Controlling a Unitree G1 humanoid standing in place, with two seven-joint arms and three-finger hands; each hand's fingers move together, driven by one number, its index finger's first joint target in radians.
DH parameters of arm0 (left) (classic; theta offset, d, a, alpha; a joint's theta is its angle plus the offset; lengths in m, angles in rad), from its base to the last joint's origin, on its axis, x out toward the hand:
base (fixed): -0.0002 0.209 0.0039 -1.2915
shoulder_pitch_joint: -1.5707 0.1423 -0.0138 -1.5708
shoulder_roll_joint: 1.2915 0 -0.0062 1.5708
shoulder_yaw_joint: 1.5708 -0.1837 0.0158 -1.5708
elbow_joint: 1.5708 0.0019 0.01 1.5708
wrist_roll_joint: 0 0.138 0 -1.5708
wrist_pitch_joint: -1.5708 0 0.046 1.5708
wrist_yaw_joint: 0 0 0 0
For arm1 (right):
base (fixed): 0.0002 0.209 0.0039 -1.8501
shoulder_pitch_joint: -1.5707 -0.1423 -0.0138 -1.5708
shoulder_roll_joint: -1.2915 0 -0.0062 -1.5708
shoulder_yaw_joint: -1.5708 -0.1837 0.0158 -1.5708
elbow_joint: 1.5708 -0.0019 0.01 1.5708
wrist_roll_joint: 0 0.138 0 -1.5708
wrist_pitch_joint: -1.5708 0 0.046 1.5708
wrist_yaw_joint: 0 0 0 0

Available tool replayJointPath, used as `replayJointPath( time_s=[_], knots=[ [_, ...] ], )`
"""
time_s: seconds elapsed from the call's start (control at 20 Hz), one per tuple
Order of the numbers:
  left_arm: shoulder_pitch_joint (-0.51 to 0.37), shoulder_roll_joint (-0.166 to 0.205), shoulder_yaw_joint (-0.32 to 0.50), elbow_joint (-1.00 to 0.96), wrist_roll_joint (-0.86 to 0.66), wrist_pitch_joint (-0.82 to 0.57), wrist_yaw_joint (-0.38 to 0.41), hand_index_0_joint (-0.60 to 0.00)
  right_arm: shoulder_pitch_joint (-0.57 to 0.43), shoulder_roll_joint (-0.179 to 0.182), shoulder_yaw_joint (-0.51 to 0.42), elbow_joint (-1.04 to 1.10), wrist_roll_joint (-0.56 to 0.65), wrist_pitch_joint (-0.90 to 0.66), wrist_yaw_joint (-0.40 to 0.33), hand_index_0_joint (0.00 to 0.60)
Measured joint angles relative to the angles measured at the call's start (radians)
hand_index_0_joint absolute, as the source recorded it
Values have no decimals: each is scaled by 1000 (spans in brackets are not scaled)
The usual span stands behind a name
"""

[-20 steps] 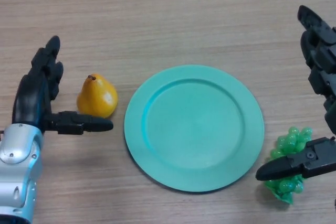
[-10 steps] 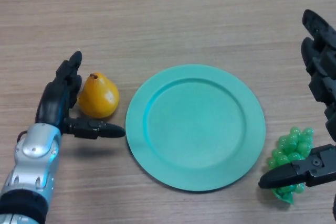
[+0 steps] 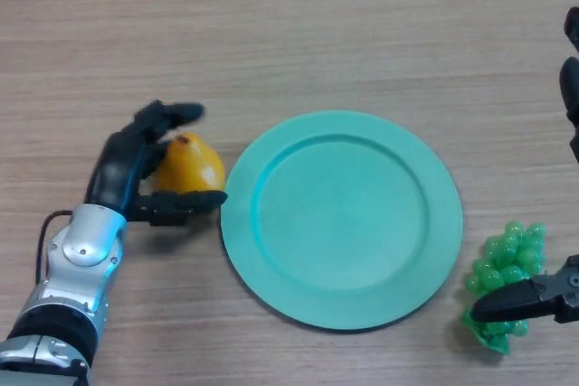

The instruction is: Pick up the yellow pear and place it on the plate

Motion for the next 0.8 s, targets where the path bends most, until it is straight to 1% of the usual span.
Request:
replayJointPath(
  time_s=[0.2,0.3,0.45,0.5,0.55,0.6,0.65,0.7,0.75,0.8],
  knots=[
    [0,3,11,-3,-1,1,-6,-600,0,2,-1,-49,1,12,0,0],
    [10,22,26,-54,-4,23,-1,-600,0,3,-1,-49,0,17,0,0],
    [51,73,26,-192,-2,31,124,-600,-1,4,-1,-63,0,33,0,0],
    [76,81,25,-256,4,34,149,-600,-1,5,-1,-63,0,33,0,0],
    [102,80,25,-348,32,50,155,-600,-4,5,-1,-63,1,34,-1,0],
    [136,69,24,-466,26,111,134,-600,-8,5,-2,-64,3,35,-1,0],
    [173,29,23,-609,-6,194,69,-600,-16,4,-2,-65,3,36,-1,0],
    [205,-3,9,-725,-40,296,19,-600,-16,4,-3,-67,8,36,-1,0],
    [229,-31,-58,-813,-50,392,-13,-600,-17,4,-3,-67,11,36,-1,0],
    [250,-46,-93,-872,-49,465,-58,-600,-13,4,-9,-68,30,36,-2,0]
  ],
)
